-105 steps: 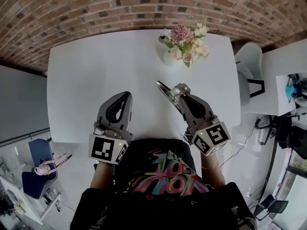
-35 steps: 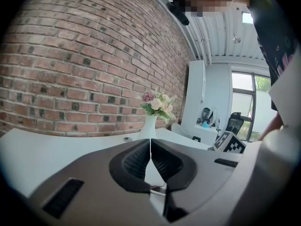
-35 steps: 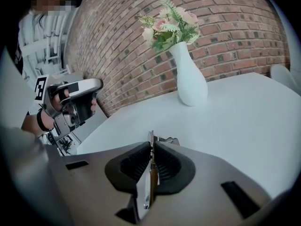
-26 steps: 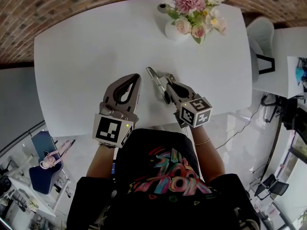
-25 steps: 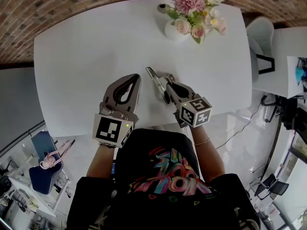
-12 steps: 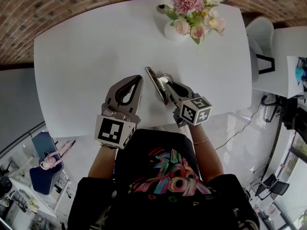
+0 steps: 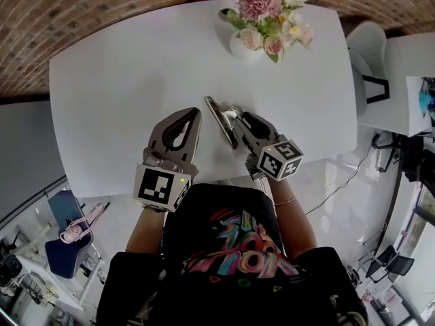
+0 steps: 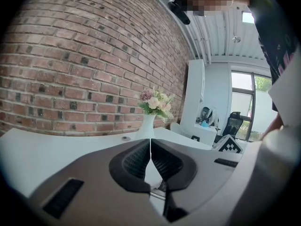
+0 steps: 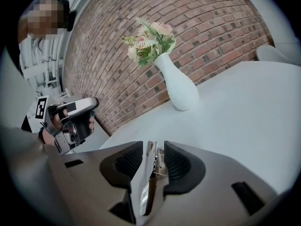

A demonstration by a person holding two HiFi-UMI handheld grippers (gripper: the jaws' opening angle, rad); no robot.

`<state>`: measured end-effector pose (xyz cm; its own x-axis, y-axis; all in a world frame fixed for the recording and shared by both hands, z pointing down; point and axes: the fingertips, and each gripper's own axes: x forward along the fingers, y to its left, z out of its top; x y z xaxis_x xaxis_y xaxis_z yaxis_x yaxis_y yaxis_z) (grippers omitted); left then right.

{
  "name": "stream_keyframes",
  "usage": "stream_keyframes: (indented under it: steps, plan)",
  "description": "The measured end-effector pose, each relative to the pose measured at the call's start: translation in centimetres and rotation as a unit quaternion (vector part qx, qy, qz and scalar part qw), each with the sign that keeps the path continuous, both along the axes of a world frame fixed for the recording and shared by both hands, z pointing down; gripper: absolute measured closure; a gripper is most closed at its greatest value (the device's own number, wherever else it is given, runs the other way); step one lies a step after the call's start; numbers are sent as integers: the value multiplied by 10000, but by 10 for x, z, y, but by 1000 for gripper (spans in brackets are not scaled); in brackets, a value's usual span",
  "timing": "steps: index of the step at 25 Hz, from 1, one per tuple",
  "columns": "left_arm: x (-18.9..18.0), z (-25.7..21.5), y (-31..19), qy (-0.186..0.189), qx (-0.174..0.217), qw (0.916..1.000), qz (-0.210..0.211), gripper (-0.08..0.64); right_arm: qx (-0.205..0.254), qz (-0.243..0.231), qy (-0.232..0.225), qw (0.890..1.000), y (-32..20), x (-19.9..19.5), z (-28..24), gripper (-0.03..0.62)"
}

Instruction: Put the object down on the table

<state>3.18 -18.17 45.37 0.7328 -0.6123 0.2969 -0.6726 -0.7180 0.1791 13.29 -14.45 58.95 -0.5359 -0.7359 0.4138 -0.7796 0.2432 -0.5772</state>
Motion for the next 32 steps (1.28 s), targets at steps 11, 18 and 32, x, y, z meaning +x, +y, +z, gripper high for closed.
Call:
stream_keyframes:
  steps: [11,18,32]
  plan:
    - [5,-13,2,75,107,9999,-21,535,363,59,193,9991,-2,10,-28,434]
    - [2,-33,6,154,298,9993,-152,535,845,-88,537,9949,0,10,-68,426]
    - [-29,-94,13,364,907,9928,-696,535,2198,-451,944,9699,-5,-11,-191,443]
